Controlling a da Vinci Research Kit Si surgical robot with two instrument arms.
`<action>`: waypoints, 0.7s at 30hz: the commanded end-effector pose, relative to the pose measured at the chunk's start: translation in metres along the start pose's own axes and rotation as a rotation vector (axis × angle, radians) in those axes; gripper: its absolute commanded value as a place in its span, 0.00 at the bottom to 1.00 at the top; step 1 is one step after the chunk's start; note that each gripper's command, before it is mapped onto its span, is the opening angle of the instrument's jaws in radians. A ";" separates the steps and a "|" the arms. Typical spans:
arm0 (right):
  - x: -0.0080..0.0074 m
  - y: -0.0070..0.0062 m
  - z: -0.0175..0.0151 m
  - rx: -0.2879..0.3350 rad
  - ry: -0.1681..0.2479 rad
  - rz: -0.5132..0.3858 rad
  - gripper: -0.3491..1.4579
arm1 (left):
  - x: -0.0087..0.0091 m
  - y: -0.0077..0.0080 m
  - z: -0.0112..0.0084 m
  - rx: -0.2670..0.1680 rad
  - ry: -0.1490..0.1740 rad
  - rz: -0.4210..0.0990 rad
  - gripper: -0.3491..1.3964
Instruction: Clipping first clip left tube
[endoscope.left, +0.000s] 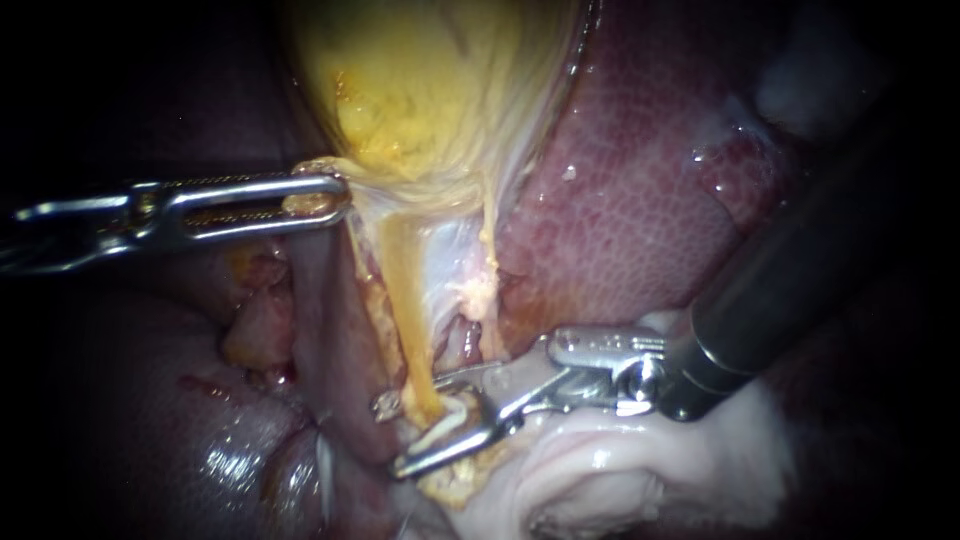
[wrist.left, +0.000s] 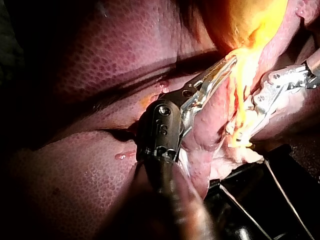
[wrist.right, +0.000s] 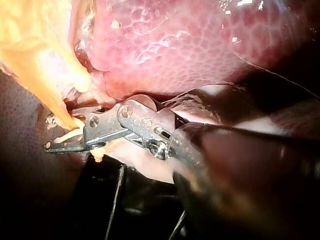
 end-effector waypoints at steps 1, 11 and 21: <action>-0.0002 0.0006 -0.0002 -0.032 0.000 0.001 0.00 | 0.0000 0.0000 0.0000 0.000 0.000 0.000 0.00; -0.0008 0.0009 -0.0004 -0.043 -0.001 0.002 0.00 | 0.0000 -0.0002 -0.0003 0.000 0.000 0.000 0.00; -0.0008 0.0008 -0.0004 -0.037 -0.003 0.002 0.00 | -0.0001 -0.0004 -0.0004 -0.001 0.000 0.000 0.00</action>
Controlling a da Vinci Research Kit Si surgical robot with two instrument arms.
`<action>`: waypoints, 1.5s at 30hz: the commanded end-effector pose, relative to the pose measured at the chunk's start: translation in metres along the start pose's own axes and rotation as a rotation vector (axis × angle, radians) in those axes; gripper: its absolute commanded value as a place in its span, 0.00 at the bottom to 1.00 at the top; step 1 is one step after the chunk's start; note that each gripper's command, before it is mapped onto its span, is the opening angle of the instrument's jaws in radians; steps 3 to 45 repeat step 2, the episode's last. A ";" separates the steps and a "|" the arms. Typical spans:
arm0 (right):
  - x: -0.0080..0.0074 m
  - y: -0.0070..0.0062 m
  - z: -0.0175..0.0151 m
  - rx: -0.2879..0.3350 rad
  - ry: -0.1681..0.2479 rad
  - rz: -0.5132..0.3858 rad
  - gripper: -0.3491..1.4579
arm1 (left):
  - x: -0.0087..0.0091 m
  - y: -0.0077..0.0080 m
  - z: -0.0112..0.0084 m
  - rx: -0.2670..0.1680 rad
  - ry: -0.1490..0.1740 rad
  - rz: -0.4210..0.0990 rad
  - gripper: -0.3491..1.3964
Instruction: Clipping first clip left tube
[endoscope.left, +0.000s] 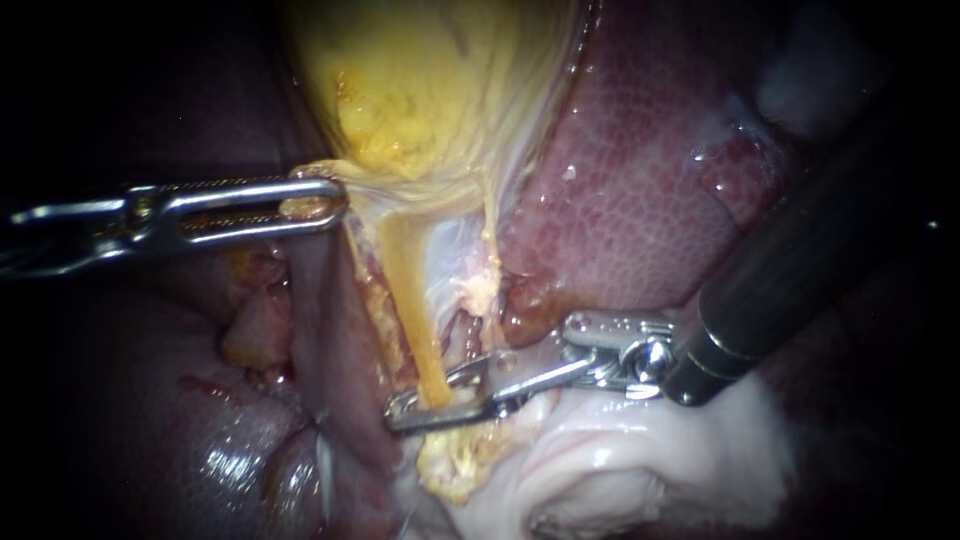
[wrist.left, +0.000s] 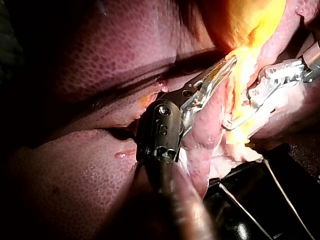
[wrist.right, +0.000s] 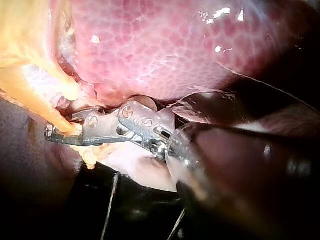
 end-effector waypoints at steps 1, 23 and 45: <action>0.0000 0.0001 -0.0001 0.000 0.000 0.000 0.00 | 0.0000 0.0000 0.0000 0.000 0.000 0.000 0.00; 0.0000 0.0001 -0.0001 0.000 0.000 0.000 0.00 | 0.0000 0.0000 0.0000 0.000 0.000 0.000 0.00; 0.0000 0.0001 -0.0001 0.000 0.000 0.000 0.00 | 0.0000 0.0000 0.0000 0.000 0.000 0.000 0.00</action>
